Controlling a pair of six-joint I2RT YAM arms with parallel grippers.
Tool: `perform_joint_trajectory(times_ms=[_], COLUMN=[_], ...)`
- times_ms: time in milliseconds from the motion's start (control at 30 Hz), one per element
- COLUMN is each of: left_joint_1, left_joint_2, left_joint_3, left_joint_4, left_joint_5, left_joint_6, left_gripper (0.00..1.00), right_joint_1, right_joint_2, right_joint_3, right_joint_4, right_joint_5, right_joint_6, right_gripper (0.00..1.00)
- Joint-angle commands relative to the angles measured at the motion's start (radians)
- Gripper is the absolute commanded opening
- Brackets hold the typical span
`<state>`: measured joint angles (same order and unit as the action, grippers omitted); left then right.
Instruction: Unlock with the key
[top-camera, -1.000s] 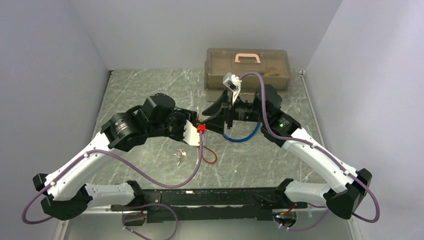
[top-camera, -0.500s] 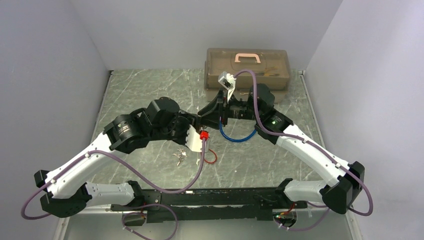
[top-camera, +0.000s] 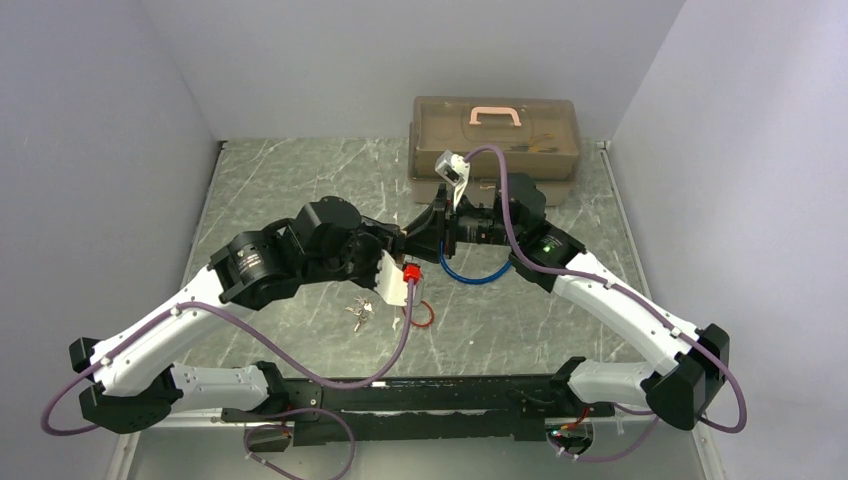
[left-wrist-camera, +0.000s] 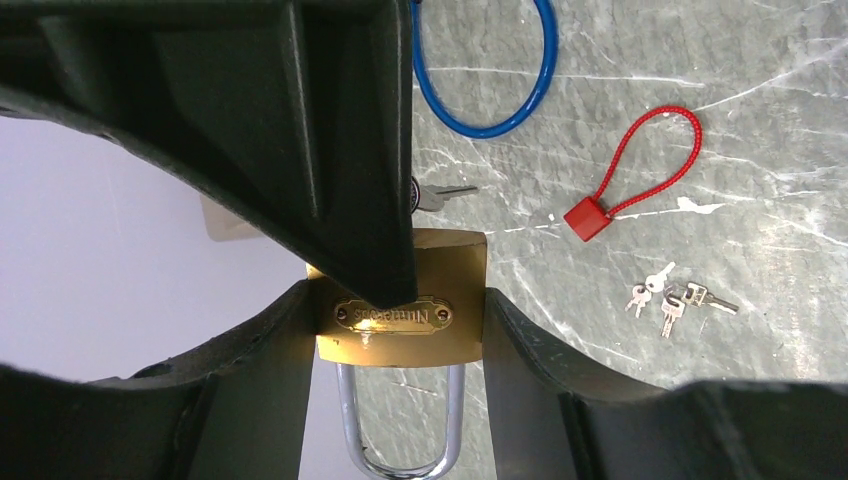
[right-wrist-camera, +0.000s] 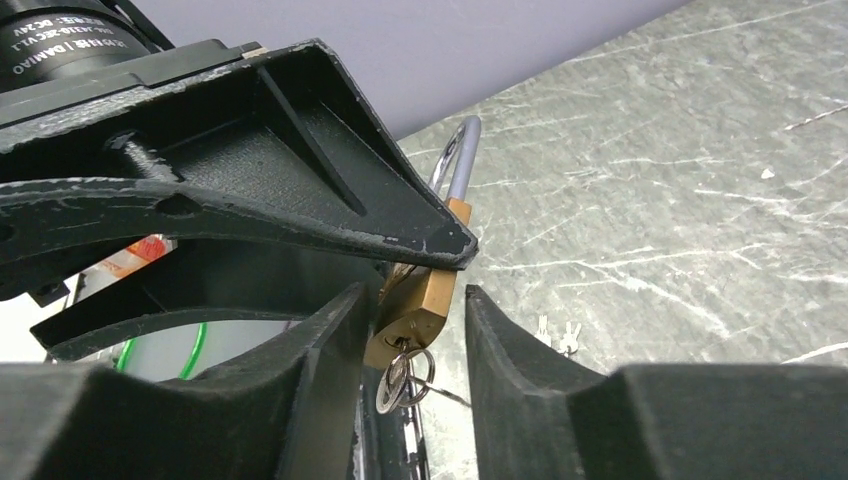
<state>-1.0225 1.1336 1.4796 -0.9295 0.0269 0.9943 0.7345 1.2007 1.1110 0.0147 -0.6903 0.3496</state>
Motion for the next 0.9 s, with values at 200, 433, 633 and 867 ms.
perform_joint_trajectory(times_ms=[200, 433, 633, 867], left_joint_1=[-0.051, -0.055, 0.098, 0.360], left_joint_2=[-0.031, 0.008, 0.076, 0.151], left_joint_3=[0.012, 0.024, 0.161, 0.280], left_joint_4=[0.107, 0.127, -0.052, -0.300], left_joint_5=[-0.024, -0.080, 0.139, 0.559], left_joint_6=[0.033, -0.009, -0.212, -0.334], left_gripper=[0.00, 0.60, 0.90, 0.99], right_joint_1=[-0.002, -0.003, -0.003, -0.003], right_joint_2=[0.021, 0.034, -0.028, -0.075], right_joint_3=[0.020, 0.011, 0.012, 0.043], right_joint_4=[0.095, 0.135, 0.011, -0.152], right_joint_5=[-0.063, -0.120, -0.076, -0.026], right_joint_6=[0.097, 0.166, 0.060, -0.080], right_gripper=[0.11, 0.00, 0.00, 0.00])
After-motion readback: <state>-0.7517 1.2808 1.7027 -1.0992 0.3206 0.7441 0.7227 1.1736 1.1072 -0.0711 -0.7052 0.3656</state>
